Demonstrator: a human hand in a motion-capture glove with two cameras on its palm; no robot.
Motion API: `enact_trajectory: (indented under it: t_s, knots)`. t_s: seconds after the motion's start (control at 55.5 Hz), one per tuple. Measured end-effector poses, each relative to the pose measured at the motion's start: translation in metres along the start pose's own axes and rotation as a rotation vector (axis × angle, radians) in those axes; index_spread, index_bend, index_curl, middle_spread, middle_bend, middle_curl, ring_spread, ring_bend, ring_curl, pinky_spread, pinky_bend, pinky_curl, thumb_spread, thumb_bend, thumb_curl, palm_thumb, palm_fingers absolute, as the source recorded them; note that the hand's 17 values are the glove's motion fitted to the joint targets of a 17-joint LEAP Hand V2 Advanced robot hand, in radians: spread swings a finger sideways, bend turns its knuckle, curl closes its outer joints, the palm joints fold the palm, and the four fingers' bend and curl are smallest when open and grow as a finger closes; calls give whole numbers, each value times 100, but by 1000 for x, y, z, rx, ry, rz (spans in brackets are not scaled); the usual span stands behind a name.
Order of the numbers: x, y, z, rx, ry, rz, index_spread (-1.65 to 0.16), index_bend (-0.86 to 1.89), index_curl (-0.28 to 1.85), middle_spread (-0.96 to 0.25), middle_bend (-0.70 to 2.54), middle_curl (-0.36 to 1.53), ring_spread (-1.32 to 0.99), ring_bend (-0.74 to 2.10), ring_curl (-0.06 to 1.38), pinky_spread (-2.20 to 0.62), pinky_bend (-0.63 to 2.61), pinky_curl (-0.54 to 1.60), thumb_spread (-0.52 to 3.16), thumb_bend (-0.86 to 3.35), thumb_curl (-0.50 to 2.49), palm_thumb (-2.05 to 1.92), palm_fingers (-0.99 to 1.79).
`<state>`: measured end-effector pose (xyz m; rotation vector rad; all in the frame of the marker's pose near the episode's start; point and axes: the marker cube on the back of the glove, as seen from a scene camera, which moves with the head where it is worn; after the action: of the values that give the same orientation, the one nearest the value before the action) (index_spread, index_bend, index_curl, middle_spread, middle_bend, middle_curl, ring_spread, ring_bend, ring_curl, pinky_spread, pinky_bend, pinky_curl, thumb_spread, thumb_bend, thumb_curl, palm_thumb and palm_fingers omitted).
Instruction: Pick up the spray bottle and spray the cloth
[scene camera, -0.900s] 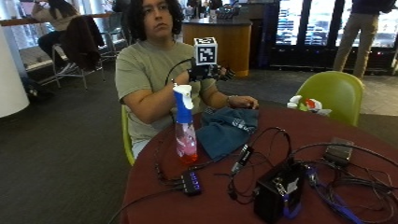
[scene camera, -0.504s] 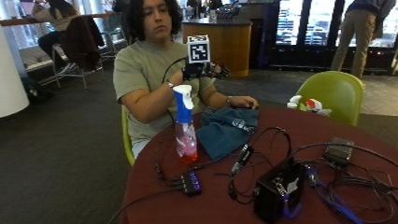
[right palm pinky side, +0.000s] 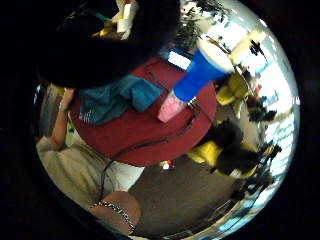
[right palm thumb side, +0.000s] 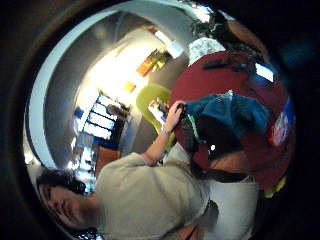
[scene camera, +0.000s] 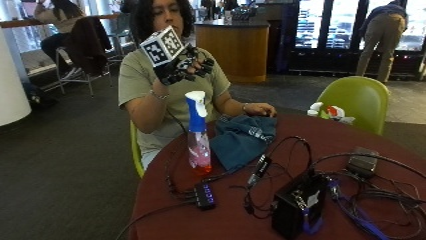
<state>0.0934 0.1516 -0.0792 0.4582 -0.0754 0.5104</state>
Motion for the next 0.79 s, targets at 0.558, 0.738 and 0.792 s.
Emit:
enact_trajectory:
  t_s: [0.558,0.738,0.792]
  knots:
    - [88,18,45,492,-619,532,-31,10,21,6,17,32,0,45,36,16,36,37,109,1,42,86,51]
    - [114,-3,61,524,-667,557,-30,13,22,7,19,33,1,44,36,20,31,36,105,-1,44,90,44]
    - [121,-14,64,567,-689,637,-30,13,22,8,19,33,1,44,36,20,31,35,104,-2,45,90,44]
